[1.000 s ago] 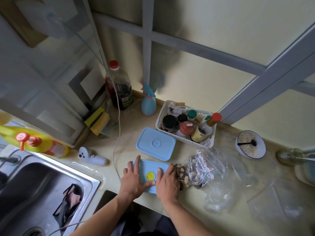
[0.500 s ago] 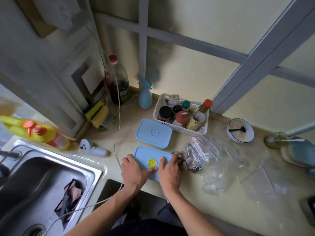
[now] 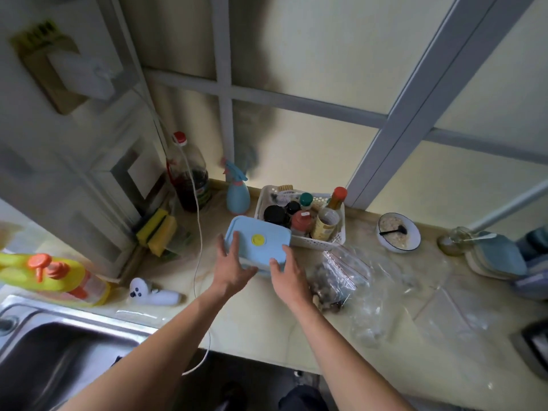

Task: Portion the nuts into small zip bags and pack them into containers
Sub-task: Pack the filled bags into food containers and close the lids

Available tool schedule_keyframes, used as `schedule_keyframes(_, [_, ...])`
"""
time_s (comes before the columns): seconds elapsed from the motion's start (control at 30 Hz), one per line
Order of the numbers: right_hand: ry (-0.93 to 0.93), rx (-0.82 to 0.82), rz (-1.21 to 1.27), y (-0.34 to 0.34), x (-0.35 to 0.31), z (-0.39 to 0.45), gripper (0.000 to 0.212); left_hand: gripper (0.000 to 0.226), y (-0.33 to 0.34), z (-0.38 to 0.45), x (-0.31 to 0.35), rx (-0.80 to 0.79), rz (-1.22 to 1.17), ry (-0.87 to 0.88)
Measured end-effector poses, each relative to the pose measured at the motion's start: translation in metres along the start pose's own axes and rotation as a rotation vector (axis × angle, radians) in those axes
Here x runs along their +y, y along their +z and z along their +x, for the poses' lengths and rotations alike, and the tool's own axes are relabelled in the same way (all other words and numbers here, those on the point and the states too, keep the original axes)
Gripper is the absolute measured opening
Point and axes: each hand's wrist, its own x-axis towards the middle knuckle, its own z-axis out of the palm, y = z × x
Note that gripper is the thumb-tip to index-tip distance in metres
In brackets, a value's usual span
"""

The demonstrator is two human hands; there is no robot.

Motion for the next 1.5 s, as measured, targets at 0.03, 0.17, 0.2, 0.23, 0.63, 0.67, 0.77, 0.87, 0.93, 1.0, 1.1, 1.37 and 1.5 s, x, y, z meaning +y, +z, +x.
schedule_keyframes(0.03, [0.002, -0.023, -0.011, 0.000, 0.000, 0.001, 0.056, 0.104, 0.002, 0.002, -0.003, -0.004, 0.034, 0.006])
schedule_keyframes(0.17, [0.022, -0.022, -0.007, -0.001, 0.005, 0.002, 0.056, 0.102, 0.014, 0.000, -0.002, 0.029, 0.128, -0.029])
schedule_keyframes(0.2, [0.021, -0.007, 0.010, -0.002, 0.009, 0.001, 0.055, 0.101, 0.017, -0.004, 0.001, 0.061, 0.170, -0.037])
schedule_keyframes(0.23, [0.023, 0.001, 0.025, -0.004, 0.011, -0.002, 0.054, 0.099, 0.019, -0.009, 0.006, 0.116, 0.206, -0.029])
schedule_keyframes(0.63, [0.181, 0.292, 0.160, -0.106, 0.088, -0.030, 0.019, 0.033, 0.111, -0.083, 0.098, 0.158, 0.094, 0.511])
schedule_keyframes(0.67, [0.187, 0.315, 0.171, -0.117, 0.096, -0.028, 0.018, 0.029, 0.123, -0.085, 0.108, 0.109, 0.075, 0.542])
schedule_keyframes(0.77, [0.226, 0.368, 0.229, -0.153, 0.123, -0.029, 0.016, 0.025, 0.160, -0.096, 0.139, -0.030, 0.049, 0.603])
schedule_keyframes(0.87, [0.261, 0.477, 0.293, -0.201, 0.156, -0.035, 0.017, 0.030, 0.202, -0.107, 0.179, -0.159, 0.047, 0.617])
schedule_keyframes(0.93, [0.295, 0.599, 0.301, -0.242, 0.180, -0.045, 0.016, 0.032, 0.236, -0.110, 0.210, -0.246, 0.046, 0.622])
schedule_keyframes(1.0, [0.335, 0.736, 0.266, -0.286, 0.206, -0.056, 0.017, 0.029, 0.274, -0.115, 0.244, -0.312, 0.071, 0.620])
schedule_keyframes(1.1, [0.337, 0.839, 0.209, -0.347, 0.245, -0.071, 0.015, 0.019, 0.334, -0.132, 0.300, -0.414, 0.027, 0.536])
schedule_keyframes(1.37, [0.175, 1.062, 0.061, -0.494, 0.328, -0.080, 0.010, 0.105, 0.452, -0.193, 0.421, -0.830, -0.348, -0.155])
schedule_keyframes(1.5, [0.246, 1.098, -0.136, -0.562, 0.379, -0.069, 0.012, 0.117, 0.485, -0.205, 0.449, -0.894, -0.447, -0.276])
